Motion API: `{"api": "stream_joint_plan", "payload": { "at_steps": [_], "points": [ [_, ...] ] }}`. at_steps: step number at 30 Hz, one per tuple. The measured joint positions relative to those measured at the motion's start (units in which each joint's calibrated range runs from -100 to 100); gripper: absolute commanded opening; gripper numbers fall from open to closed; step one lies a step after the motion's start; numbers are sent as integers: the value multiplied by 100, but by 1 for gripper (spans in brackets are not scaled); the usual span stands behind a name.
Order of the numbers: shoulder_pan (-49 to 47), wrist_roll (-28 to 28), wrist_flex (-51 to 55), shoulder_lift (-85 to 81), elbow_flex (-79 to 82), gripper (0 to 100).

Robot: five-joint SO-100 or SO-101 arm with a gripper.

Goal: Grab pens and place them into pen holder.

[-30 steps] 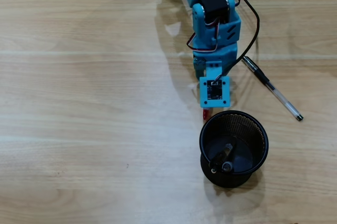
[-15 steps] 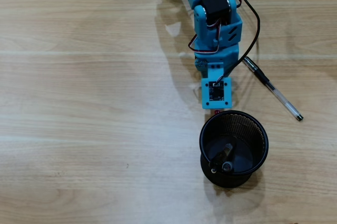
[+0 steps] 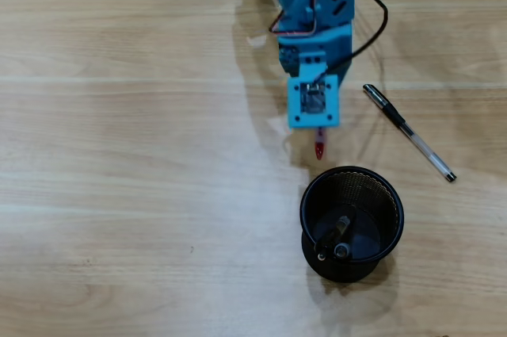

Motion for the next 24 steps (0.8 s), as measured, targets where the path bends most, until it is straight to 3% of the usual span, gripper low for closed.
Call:
{"api": "stream_joint_plan", "payload": {
  "at_steps": [5, 17, 24],
  "points": [
    [27, 0, 571, -1103, 311, 2],
    [108, 0, 614, -2587, 1136, 2],
    [99, 473, -839, -2477, 1012, 2]
  ]
}}
